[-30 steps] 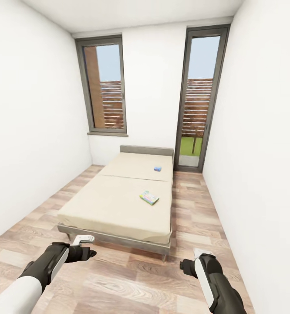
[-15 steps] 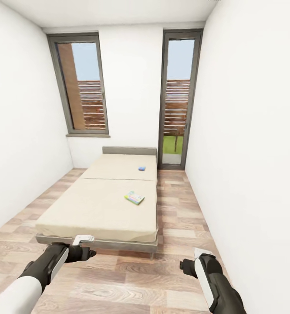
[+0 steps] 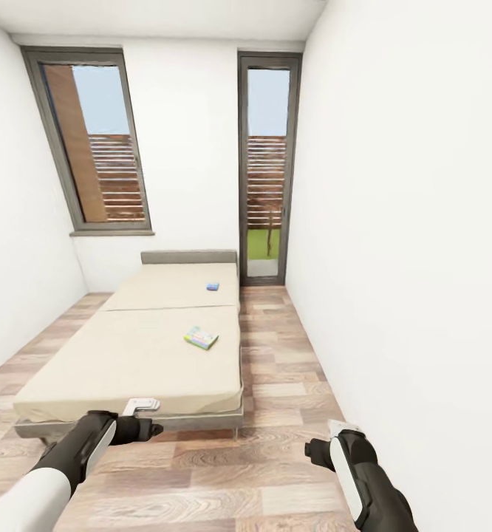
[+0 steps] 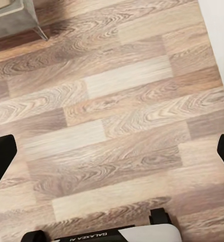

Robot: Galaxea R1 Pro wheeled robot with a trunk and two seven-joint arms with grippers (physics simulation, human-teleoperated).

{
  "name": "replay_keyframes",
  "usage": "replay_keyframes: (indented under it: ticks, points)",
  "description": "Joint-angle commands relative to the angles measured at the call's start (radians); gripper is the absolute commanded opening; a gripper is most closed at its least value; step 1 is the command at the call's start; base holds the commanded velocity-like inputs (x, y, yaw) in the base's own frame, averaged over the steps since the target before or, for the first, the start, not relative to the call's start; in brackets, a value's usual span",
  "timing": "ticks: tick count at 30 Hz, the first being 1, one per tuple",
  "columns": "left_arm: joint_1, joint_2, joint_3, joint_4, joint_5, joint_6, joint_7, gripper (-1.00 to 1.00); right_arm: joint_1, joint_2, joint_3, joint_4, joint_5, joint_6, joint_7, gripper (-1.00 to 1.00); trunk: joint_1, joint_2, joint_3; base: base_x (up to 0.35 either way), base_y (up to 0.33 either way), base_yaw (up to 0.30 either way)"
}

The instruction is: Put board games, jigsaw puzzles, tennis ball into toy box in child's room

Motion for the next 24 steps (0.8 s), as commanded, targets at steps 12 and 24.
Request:
replay_keyframes:
  ticks: [12,24]
  points:
    - [0.000,0.001,-0.003,-0.002,0.003,0.005,0.000,1.00,0.000,0.002,0.004,-0.001,-0.006,-0.003,-0.012,1.00,0.000,-0.002,-0.002,0.000,0.101,-0.220]
    - [0.000,0.000,0.003,-0.006,0.004,0.012,0.000,1.00,0.000,0.003,0.005,-0.001,-0.006,-0.003,-0.014,1.00,-0.026,0.047,0.020,0.000,0.003,-0.011]
